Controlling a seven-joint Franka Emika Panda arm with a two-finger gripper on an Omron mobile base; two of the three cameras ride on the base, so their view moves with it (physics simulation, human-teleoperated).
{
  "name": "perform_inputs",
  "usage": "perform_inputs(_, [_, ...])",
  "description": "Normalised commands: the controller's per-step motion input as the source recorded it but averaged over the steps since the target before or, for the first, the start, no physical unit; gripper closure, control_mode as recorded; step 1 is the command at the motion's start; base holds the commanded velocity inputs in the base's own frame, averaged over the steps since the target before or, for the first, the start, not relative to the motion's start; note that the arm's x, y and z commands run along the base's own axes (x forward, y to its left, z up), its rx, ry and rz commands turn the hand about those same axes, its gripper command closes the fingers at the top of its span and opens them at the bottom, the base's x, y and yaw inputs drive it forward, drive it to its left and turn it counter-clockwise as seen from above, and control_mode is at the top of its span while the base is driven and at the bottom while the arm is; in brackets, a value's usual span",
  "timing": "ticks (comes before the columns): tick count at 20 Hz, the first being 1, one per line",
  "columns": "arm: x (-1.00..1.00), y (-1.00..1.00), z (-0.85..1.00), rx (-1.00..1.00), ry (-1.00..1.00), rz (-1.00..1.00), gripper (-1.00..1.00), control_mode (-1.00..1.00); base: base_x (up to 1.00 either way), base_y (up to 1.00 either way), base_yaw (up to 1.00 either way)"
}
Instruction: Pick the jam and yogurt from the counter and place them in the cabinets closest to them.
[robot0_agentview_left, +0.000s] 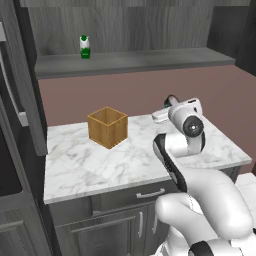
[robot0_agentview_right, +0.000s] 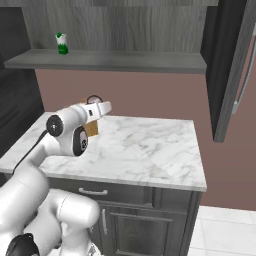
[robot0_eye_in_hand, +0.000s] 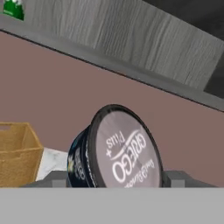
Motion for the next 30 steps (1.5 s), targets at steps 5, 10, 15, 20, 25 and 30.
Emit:
perform_inputs(5, [-0.03, 0.09, 0.69, -0.02, 0.00, -0.07, 1.00, -1.00, 0.00, 0.00, 0.00])
perform_inputs(10, [-0.04, 0.10, 0.65, -0.04, -0.02, -0.06, 1.00, -1.00, 0.00, 0.00, 0.00])
perform_inputs(15, [-0.02, 0.11, 0.39, -0.04, -0.05, -0.04, 1.00, -1.00, 0.00, 0.00, 0.00])
perform_inputs(20, [-0.01, 0.09, 0.35, -0.07, 0.00, 0.00, 1.00, -1.00, 0.00, 0.00, 0.00])
perform_inputs(25, [-0.07, 0.01, 0.52, -0.06, 0.01, -0.01, 1.00, -1.00, 0.00, 0.00, 0.00])
perform_inputs(30, [-0.09, 0.04, 0.40, -0.09, 0.05, 0.00, 1.00, -1.00, 0.00, 0.00, 0.00])
